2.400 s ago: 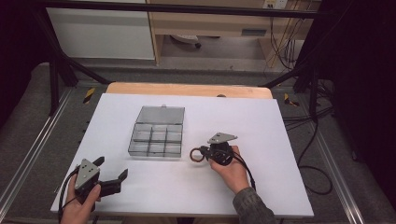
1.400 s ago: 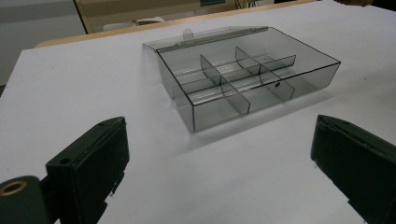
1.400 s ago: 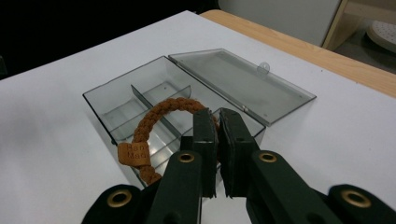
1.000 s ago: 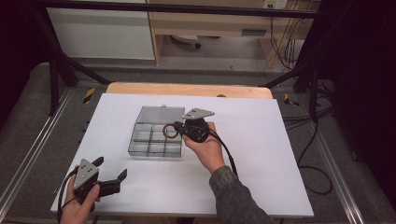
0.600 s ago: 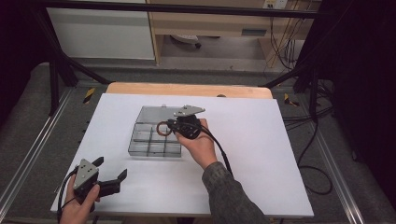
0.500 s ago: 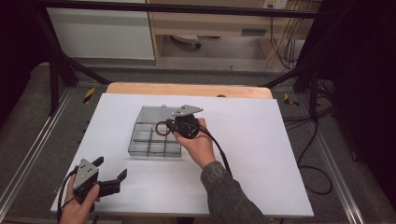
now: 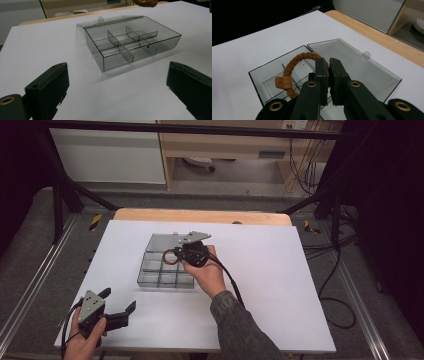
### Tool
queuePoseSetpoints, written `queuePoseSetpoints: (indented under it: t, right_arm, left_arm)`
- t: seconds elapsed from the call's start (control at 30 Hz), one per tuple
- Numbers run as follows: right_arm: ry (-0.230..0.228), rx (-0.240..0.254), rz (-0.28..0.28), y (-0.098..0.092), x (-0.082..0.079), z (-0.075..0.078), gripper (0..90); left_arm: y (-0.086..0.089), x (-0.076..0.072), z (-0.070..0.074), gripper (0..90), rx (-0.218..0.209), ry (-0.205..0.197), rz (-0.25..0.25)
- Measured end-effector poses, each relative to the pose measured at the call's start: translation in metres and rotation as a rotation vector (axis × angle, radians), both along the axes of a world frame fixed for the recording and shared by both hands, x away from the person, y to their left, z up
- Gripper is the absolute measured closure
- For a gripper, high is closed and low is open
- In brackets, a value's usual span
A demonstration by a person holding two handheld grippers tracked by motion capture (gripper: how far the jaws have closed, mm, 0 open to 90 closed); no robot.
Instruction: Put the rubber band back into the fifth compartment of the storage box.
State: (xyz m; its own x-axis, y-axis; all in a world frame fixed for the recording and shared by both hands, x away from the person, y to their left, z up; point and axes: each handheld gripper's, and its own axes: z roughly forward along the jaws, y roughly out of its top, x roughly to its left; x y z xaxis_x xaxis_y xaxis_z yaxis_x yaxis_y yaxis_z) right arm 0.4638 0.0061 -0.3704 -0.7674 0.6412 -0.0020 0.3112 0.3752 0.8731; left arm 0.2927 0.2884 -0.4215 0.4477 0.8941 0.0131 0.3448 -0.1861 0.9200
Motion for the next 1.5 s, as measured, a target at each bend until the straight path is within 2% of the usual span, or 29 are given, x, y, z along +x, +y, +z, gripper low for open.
queuePoseSetpoints:
  t: [0.73,1.5]
  right_arm:
    - [-0.001,-0.083,0.012,0.011,0.005,-0.009,85.6]
    - [0.024,-0.081,0.017,0.014,0.005,-0.018,85.6]
  left_arm:
    - [0.0,0.0,0.0,4.5,0.003,-0.001,-0.005]
    - [0.0,0.0,0.0,4.5,0.001,-0.002,-0.006]
